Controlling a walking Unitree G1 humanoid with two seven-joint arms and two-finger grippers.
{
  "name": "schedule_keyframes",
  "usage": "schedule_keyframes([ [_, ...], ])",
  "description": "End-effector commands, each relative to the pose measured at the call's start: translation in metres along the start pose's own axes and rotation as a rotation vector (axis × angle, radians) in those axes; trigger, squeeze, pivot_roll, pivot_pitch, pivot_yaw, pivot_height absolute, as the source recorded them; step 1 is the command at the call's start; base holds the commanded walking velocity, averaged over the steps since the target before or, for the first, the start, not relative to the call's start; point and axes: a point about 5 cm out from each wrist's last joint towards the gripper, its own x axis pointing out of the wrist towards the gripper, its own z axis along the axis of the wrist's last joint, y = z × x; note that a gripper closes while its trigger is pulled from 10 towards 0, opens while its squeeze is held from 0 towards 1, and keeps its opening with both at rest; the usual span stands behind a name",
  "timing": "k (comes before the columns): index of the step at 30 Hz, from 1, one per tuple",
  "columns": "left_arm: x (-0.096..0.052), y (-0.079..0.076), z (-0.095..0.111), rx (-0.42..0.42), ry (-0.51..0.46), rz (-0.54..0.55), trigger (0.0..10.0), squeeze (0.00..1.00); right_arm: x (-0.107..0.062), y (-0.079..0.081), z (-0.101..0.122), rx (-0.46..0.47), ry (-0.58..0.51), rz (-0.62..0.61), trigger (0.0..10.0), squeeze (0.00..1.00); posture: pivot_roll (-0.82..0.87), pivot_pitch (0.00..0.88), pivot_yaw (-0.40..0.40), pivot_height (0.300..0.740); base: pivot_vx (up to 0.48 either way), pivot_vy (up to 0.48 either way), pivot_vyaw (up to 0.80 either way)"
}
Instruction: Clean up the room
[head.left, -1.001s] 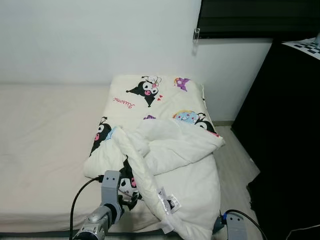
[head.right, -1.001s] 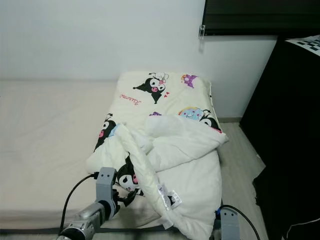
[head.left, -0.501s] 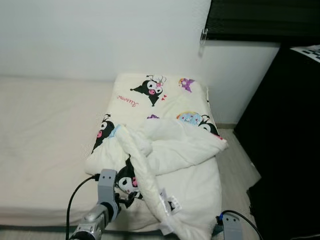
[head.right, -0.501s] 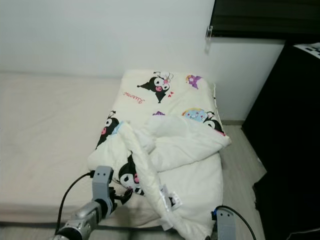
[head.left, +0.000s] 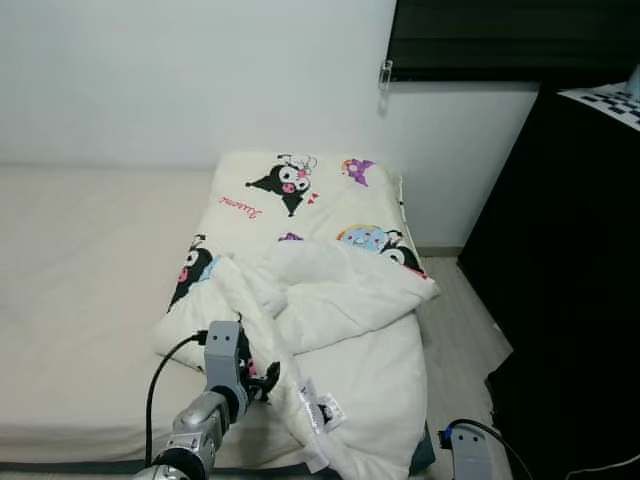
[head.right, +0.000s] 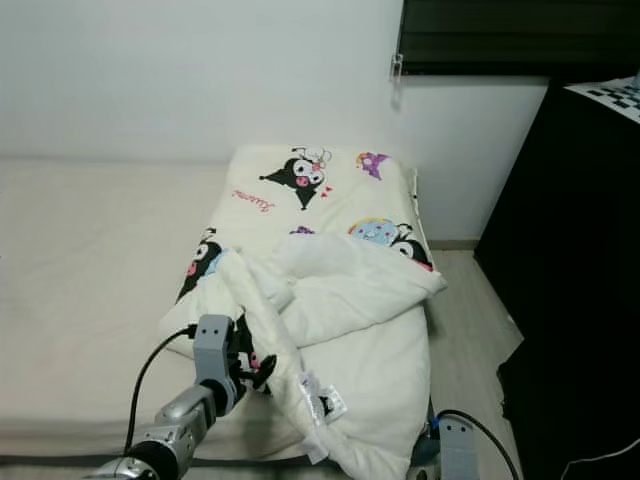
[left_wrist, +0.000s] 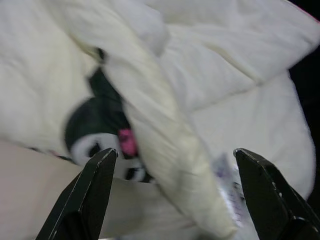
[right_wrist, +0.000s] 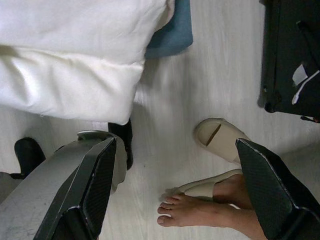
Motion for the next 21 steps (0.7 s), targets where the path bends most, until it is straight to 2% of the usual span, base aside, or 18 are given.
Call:
schedule_keyframes([
  [1, 0.001, 0.004, 0.004, 0.008, -0.017, 0.041, 10.0, 0.00, -0.001, -0.002, -0.005, 0.011, 0.020, -0.006, 10.0, 0.00, -0.13, 0.072, -0.014, 0.685, 0.000, 0.000, 0.00],
  [7, 0.006, 0.002, 0.020, -0.011, -0.079, 0.070, 10.0, 0.00, -0.001, -0.002, -0.005, 0.010, 0.020, -0.006, 10.0, 0.00, -0.13, 0.073, -0.015, 0.670, 0.000, 0.000, 0.00],
  [12, 0.016, -0.019, 0.039, -0.055, -0.153, -0.015, 10.0, 0.00, -0.001, -0.002, -0.006, 0.008, 0.021, -0.005, 10.0, 0.00, -0.13, 0.074, -0.013, 0.650, 0.000, 0.000, 0.00],
  [14, 0.018, -0.025, 0.043, -0.077, -0.167, -0.033, 10.0, 0.00, -0.001, -0.002, -0.005, 0.012, 0.016, -0.003, 10.0, 0.00, -0.13, 0.075, -0.013, 0.640, 0.000, 0.000, 0.00],
  [21, 0.019, -0.029, 0.043, -0.072, -0.167, -0.044, 10.0, 0.00, -0.001, -0.002, -0.004, 0.014, -0.007, 0.005, 10.0, 0.00, -0.14, 0.078, -0.011, 0.625, 0.000, 0.000, 0.00],
])
